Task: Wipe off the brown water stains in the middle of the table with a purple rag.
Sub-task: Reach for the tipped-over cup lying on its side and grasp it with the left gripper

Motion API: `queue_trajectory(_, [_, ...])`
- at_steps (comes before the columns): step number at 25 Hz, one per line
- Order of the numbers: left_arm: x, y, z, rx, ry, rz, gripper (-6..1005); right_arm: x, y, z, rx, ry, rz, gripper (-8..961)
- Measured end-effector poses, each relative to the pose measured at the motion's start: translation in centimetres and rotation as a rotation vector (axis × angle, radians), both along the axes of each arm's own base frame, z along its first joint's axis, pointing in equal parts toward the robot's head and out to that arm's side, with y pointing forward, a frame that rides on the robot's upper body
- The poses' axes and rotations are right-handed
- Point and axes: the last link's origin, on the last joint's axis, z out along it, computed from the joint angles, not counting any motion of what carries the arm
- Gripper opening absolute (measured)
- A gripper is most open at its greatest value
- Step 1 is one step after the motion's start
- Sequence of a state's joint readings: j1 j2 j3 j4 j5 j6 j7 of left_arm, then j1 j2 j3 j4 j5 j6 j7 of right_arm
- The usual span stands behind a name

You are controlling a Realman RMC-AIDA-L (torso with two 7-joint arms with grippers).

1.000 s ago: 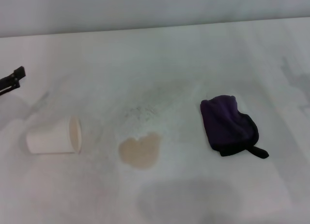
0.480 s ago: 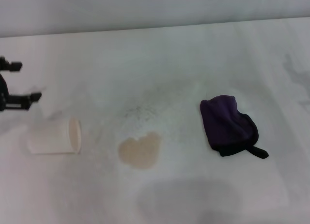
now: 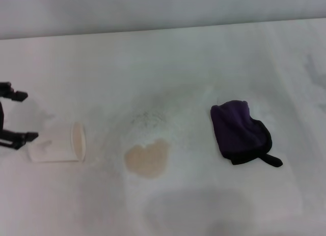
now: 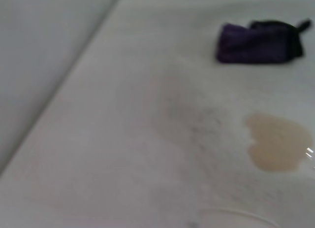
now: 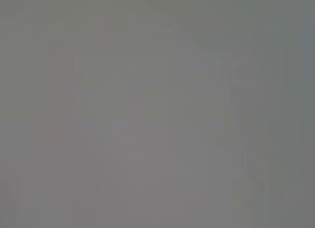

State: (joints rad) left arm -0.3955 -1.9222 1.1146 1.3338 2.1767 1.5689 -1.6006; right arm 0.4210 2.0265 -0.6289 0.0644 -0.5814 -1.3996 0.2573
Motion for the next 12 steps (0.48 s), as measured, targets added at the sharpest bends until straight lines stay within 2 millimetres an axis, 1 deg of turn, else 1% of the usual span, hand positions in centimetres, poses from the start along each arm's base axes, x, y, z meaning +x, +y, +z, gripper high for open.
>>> queue_trajectory(5, [-0.1,-0.4,-0.1,-0.058,0.072,0.004,880,0.1,0.0,0.1,0.006,0.009,-0.004,873])
queue_trajectory(7, [-0.5,-0.6,-0.5,-0.072,0.108,0.001,879,0.1,0.0,0.1,0.005,0.009,-0.005,873])
queue_trajectory(12, [-0.9,-0.6,-1.4,-0.07,0.102,-0.026,874,0.3,-0.2,0.1,0.004,0.017,-0.012,872])
